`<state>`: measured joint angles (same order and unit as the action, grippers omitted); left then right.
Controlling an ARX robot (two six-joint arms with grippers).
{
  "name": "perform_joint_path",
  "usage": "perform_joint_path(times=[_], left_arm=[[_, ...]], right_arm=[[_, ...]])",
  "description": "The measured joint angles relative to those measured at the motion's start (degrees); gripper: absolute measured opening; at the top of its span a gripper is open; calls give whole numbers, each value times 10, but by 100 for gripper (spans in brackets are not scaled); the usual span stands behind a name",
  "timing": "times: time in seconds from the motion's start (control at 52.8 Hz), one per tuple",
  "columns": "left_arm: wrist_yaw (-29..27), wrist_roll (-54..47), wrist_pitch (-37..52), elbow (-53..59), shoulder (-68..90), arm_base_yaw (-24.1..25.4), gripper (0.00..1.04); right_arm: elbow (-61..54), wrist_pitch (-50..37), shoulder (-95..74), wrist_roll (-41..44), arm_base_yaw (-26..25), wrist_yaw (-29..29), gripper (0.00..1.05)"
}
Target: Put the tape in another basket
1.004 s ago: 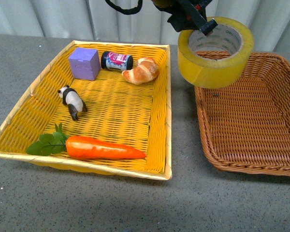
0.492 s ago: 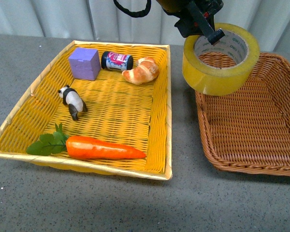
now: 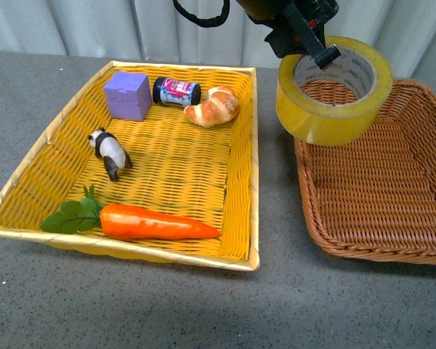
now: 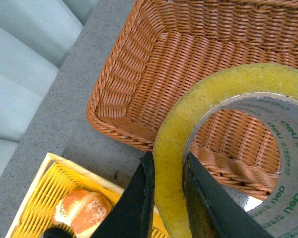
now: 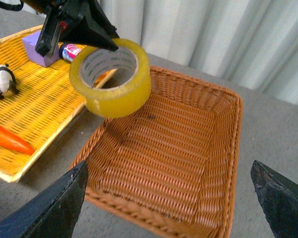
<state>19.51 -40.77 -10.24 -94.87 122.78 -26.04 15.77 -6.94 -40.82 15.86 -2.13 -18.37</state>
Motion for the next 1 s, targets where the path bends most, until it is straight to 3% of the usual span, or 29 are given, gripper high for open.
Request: perform_joint_path(times=[0.265,0.663,1.004], left_arm=[[0,0,0,0,0,0,14],[0,0,0,0,0,0,14],[0,0,0,0,0,0,14]], right_arm=[[125,-56,-230,34,59,61,96],[315,20,-451,-12,95,102,96],[401,45,-563,-66,127,143,96]])
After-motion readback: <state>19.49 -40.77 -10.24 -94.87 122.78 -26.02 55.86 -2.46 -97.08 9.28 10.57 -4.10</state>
